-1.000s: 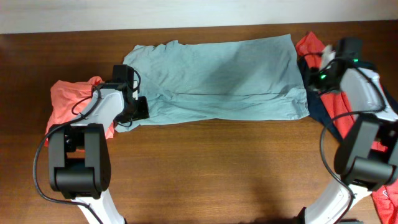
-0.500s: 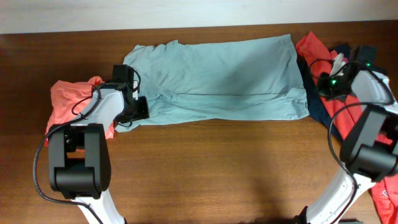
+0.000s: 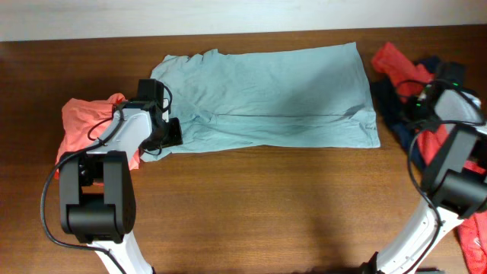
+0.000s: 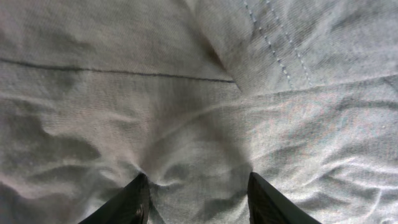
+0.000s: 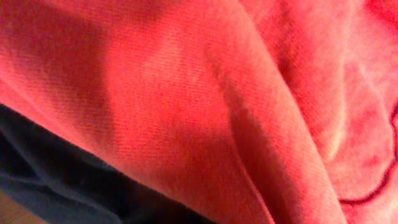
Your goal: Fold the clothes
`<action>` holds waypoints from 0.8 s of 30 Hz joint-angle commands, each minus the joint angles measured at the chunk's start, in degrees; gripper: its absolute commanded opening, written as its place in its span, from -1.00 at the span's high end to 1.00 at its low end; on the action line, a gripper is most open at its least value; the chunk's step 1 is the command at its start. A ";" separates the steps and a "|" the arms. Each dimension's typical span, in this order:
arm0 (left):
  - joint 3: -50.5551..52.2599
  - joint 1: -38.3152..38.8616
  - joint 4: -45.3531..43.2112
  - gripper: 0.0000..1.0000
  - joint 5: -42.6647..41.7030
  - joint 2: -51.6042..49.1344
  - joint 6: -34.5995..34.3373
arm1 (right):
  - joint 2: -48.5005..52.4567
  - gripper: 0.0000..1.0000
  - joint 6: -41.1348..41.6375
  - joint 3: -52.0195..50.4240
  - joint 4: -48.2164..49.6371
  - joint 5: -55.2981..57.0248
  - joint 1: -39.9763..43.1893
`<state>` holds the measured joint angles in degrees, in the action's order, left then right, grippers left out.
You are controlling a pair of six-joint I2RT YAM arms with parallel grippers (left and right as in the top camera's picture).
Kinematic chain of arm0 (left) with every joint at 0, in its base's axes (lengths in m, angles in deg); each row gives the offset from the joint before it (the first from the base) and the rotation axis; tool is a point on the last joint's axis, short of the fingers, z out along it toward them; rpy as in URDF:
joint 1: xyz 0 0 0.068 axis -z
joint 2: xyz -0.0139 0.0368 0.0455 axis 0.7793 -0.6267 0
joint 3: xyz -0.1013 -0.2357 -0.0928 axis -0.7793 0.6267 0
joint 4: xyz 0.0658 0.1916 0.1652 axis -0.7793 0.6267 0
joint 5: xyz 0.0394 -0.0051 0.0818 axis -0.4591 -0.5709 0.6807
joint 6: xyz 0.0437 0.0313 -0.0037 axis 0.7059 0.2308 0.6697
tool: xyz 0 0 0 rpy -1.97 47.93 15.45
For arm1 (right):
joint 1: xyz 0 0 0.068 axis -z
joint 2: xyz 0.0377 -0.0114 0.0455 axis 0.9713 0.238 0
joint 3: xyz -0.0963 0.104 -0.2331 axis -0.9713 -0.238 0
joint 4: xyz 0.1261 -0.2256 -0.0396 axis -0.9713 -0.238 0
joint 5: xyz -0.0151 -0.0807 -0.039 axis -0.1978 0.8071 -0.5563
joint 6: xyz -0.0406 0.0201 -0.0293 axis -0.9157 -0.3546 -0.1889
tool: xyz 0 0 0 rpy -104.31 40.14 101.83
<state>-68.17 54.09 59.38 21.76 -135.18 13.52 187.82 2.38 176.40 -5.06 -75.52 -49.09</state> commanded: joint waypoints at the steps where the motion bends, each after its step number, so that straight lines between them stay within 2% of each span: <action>1: 0.85 -0.15 0.31 -0.02 0.00 -3.41 -0.13 | 1.84 0.92 2.34 -0.26 0.15 4.74 5.60; 5: 0.85 -0.15 0.26 -0.02 0.02 -3.41 -0.13 | 1.84 0.85 1.33 0.07 0.13 -5.38 7.91; 8: 0.85 -0.15 0.26 -0.02 0.02 -3.41 -0.13 | 1.36 0.70 -2.75 2.03 -0.92 -16.22 7.69; 11: 0.85 -0.15 0.26 -0.02 0.04 -3.41 -0.11 | 0.22 0.61 -4.48 5.01 -4.00 -19.32 6.34; 18: 0.85 -0.15 0.28 -0.02 0.04 -3.41 -0.13 | -2.25 0.55 -15.19 11.30 -16.61 -19.78 -1.90; 23: 0.85 -0.15 0.68 -0.02 0.04 -3.41 -0.13 | -1.29 0.52 -15.96 8.13 -18.29 -13.77 -6.69; 24: 0.85 -0.15 0.74 -0.03 0.04 -3.41 -0.11 | -1.18 0.46 -15.96 7.23 -18.16 -12.35 -7.43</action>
<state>-68.31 54.09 59.60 21.76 -135.25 13.52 187.44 -11.20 186.08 -23.05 -92.41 -54.54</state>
